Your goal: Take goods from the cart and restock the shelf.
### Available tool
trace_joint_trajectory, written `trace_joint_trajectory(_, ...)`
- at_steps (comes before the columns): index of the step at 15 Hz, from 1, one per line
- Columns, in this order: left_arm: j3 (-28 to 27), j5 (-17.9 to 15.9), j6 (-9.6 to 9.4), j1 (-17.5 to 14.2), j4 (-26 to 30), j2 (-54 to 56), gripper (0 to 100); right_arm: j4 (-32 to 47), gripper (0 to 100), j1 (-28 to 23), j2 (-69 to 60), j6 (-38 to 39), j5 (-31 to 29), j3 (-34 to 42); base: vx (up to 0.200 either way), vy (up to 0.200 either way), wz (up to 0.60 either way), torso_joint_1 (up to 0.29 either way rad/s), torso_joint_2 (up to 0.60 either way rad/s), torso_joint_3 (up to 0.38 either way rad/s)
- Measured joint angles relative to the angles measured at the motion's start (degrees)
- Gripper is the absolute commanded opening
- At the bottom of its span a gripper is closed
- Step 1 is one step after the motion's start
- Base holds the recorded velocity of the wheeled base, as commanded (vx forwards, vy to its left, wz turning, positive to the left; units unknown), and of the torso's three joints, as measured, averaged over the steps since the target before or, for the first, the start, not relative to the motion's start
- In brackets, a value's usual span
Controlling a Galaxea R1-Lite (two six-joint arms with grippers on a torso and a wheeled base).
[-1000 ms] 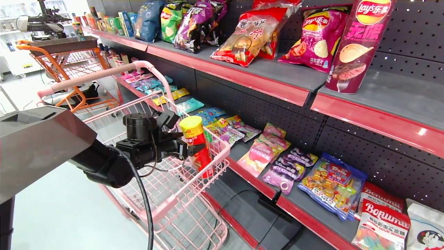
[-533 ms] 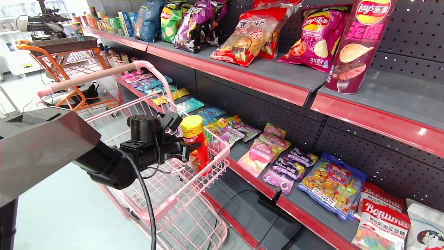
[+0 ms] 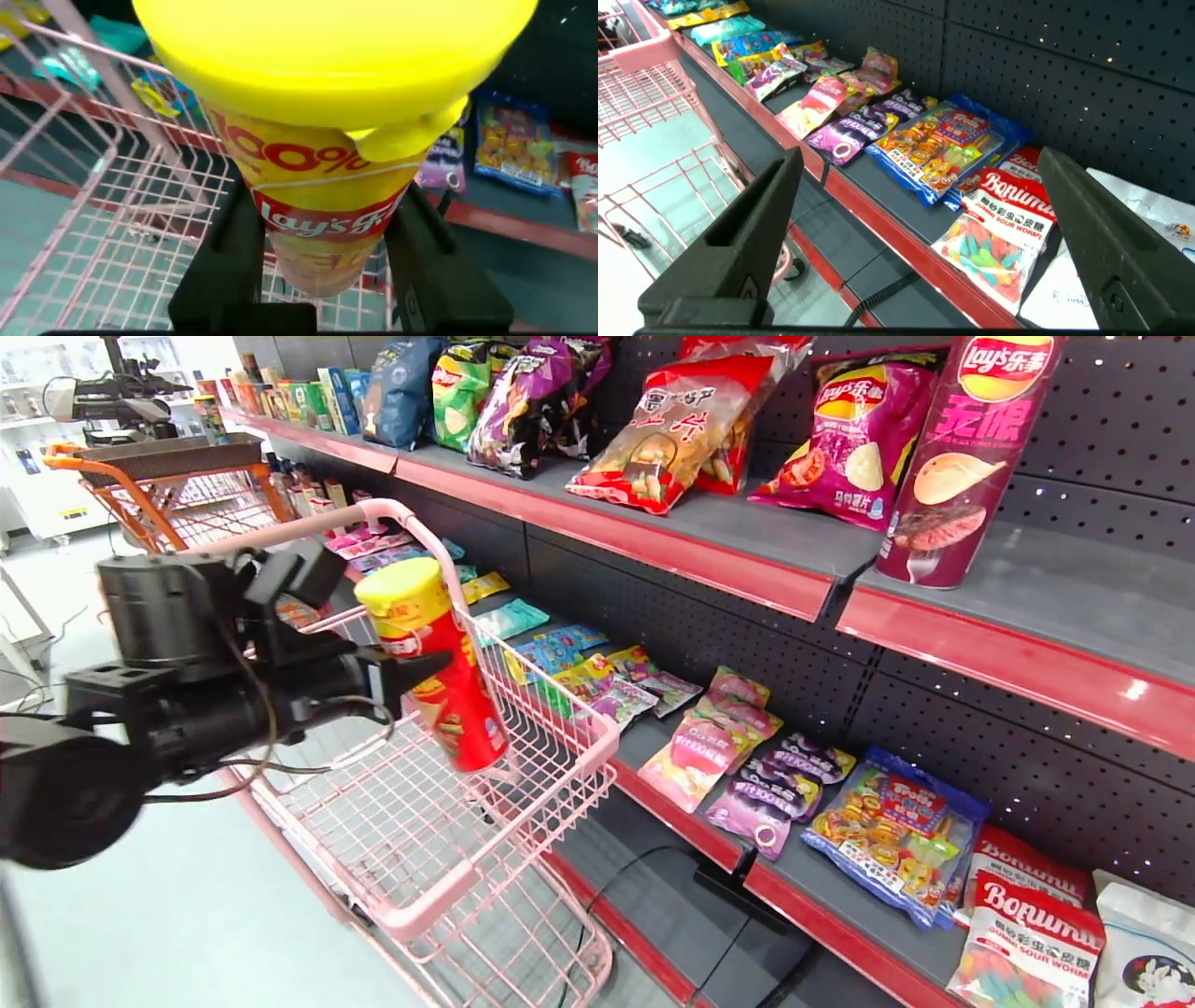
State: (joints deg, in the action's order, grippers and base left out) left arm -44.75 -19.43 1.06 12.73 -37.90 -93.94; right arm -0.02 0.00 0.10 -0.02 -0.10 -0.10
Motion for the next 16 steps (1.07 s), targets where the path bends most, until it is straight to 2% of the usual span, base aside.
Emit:
trace_joint_trajectory(3, 4.6, 0.6, 0.16, -2.2, 12.6, 19.2, 0, 0.0, 100, 0.0, 0.0, 0.0, 0.0, 0.0, 0.000, 0.000, 0.00, 0.000, 0.00, 0.000)
trace_joint_trajectory(5, 7.3, 3.5, -0.40, -3.1, 22.1, 33.4, 0, 0.0, 100, 0.0, 0.0, 0.0, 0.0, 0.0, 0.000, 0.000, 0.00, 0.000, 0.00, 0.000)
trace_joint_trajectory(6, 8.7, 6.4, -0.82, -3.4, 25.5, 39.8, 0, 0.0, 100, 0.0, 0.0, 0.0, 0.0, 0.0, 0.000, 0.000, 0.00, 0.000, 0.00, 0.000)
trace_joint_trajectory(9, 13.3, 21.5, -1.60, -4.0, 33.5, 56.1, 0, 0.0, 100, 0.0, 0.0, 0.0, 0.0, 0.0, 0.000, 0.000, 0.00, 0.000, 0.00, 0.000)
trace_joint_trajectory(10, 14.2, 24.8, -1.74, -4.1, 35.8, 60.0, 0, 0.0, 100, 0.0, 0.0, 0.0, 0.0, 0.0, 0.000, 0.000, 0.00, 0.000, 0.00, 0.000)
trace_joint_trajectory(16, 15.3, 25.9, -1.96, -4.3, 41.4, 69.4, 0, 0.0, 100, 0.0, 0.0, 0.0, 0.0, 0.0, 0.000, 0.000, 0.00, 0.100, -0.35, -0.246)
